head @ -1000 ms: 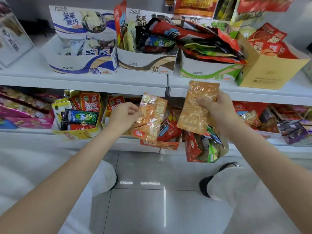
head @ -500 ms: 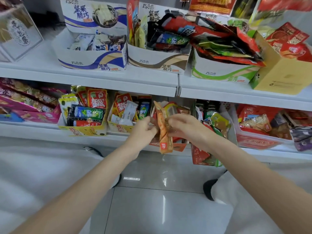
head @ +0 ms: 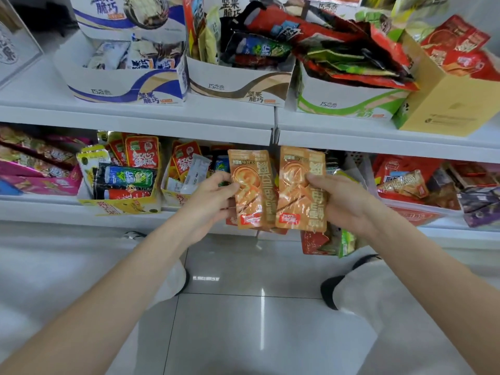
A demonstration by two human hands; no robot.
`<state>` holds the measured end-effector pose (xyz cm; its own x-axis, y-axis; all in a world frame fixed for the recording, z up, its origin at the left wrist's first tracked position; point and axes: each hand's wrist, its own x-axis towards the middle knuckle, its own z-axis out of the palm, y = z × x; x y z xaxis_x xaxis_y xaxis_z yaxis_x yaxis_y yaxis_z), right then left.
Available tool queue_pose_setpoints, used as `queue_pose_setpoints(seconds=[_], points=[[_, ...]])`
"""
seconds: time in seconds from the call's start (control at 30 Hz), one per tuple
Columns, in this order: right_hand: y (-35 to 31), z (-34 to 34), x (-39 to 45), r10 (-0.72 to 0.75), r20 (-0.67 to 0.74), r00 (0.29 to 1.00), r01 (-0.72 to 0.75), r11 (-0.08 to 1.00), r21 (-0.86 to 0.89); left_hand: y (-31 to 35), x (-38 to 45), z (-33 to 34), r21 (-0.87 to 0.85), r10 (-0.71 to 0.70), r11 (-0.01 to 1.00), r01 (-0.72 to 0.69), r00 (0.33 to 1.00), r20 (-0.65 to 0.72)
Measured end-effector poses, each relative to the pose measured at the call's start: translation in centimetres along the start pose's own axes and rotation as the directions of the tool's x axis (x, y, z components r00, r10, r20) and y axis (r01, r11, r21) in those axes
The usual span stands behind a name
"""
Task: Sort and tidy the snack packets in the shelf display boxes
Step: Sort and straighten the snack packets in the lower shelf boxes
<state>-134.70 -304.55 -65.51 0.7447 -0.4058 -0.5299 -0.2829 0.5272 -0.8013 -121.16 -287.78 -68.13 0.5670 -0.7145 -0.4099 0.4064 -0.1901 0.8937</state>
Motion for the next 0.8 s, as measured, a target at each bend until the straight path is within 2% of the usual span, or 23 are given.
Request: queue_pose_setpoints(seconds=[0.07,0.13,0.2,0.23,0.3,0.37,0.43,0.47,0.57,0.6,0.67,0.8], points=[[0.7,0.3,-0.2,0.056,0.058,0.997,-0.056,0.998,-0.003,0.1,0.1,1.3,-0.006,-0.021,1.0,0.021,0.997,0.08],[1.4,0.7,-0.3,0.026,0.031,0.999,-0.025,0.999,-0.022,0.1,0.2,2.6,0.032,-0.043,0.999,0.038,0.985,0.168],[1.3,0.5,-0.4,-0.117,-0.126,0.985,0.101,0.987,-0.129,0.2,0.8,3.3,0.165,-0.057,0.986,0.026,0.981,0.185],[1.1,0.1,-0.6,-0.221,-0.219,0.95,0.163,0.953,-0.256,0.1,1.3,3.2,0.31,-0.017,0.95,-0.029,0.99,0.142],[0.4,-1.1,-1.0,-0.378,-0.329,0.865,0.214,0.872,-0.44,-0.1,2.7,2.4,0.645,0.169,0.748,-0.158,0.985,0.046],[0.1,-2.1,-1.3,-0.404,-0.375,0.834,0.242,0.88,-0.409,-0.6,4.2,1.6,0.813,0.301,0.542,-0.214,0.952,0.05],[0.1,-2.8,-1.3,-0.352,-0.412,0.84,0.231,0.92,-0.315,-1.3,5.7,1.4,0.885,0.343,0.371,-0.282,0.927,0.152],[0.3,-3.1,-1.2,-0.322,-0.429,0.844,0.212,0.935,-0.284,-1.7,6.3,1.7,0.91,0.331,0.254,-0.328,0.913,0.237],[0.8,-3.7,-1.1,-0.269,-0.431,0.862,0.152,0.946,-0.286,-2.9,8.1,3.6,0.863,0.192,-0.152,-0.481,0.842,0.503],[0.9,-3.9,-1.1,-0.257,-0.42,0.871,0.142,0.948,-0.286,-3.1,8.5,4.4,0.827,0.149,-0.231,-0.512,0.822,0.55],[0.9,-4.3,-1.1,-0.236,-0.416,0.878,0.134,0.957,-0.259,-3.5,9.5,5.4,0.793,0.096,-0.321,-0.518,0.815,0.572],[0.7,-4.9,-0.5,-0.223,-0.423,0.878,0.137,0.965,-0.225,-3.4,10.7,6.6,0.735,0.098,-0.482,-0.476,0.805,0.585]])
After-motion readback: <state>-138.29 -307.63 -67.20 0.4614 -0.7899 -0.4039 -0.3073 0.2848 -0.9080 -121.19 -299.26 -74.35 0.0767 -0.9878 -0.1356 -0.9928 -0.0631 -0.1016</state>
